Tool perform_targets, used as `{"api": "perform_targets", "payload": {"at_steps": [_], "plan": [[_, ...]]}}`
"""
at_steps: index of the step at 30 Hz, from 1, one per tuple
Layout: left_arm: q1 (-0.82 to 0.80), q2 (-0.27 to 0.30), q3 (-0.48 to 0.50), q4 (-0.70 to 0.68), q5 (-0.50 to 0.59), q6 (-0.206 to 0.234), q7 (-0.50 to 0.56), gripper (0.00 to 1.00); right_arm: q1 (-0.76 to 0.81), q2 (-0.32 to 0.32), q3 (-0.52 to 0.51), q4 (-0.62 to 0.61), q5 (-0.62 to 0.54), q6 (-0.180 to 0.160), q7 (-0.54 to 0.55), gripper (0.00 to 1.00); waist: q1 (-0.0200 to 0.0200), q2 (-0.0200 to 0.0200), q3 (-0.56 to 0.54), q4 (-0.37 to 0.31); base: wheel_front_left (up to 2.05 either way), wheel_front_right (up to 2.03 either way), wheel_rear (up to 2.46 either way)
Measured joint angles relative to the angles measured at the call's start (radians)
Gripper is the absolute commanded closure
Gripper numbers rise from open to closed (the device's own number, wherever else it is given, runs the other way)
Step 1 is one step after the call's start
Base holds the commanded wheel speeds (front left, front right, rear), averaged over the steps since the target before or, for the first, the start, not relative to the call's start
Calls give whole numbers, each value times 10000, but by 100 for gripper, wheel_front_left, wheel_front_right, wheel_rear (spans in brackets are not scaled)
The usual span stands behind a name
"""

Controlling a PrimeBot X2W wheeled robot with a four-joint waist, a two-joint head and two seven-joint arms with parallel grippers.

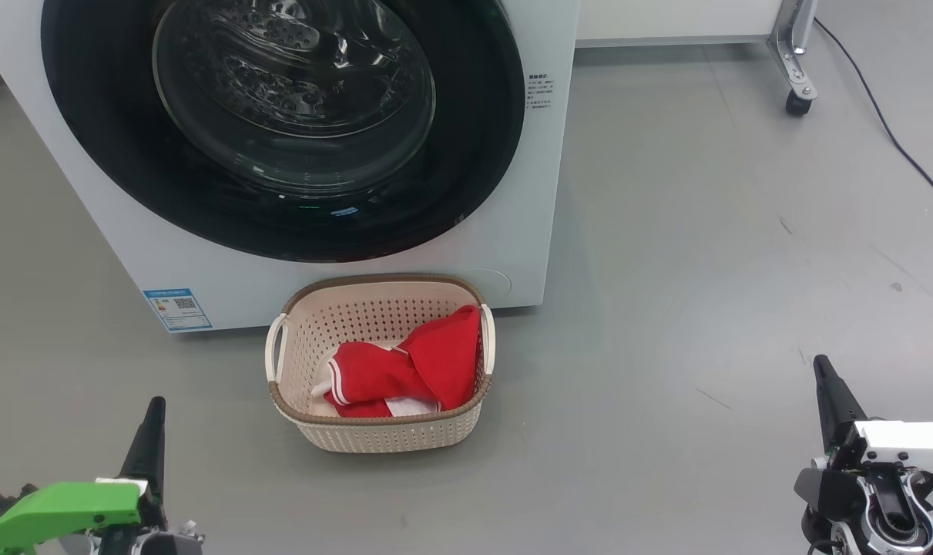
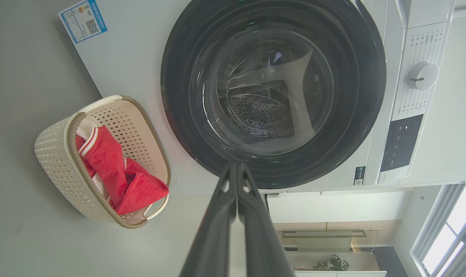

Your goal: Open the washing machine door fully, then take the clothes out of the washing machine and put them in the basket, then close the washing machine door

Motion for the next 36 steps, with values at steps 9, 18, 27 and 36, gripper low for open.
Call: {"api": "perform_targets", "payload": {"at_steps": [9,18,27,36], "plan": [[-2,-2,4,6,2,0,2,100,-1,2,-10,17,0,2,2,100,0,0,0,0,0,0,0],[-3,-4,8,10,2,0,2,100,-3,6,-27,33,0,2,2,100,0,0,-1,0,0,0,0],[-4,-8,13,10,2,0,2,100,-4,19,-40,40,0,2,2,100,0,0,-1,0,0,0,0],[-5,-13,19,8,2,0,4,100,-6,33,-48,46,0,52,4,100,0,0,-1,0,0,0,0]]}}
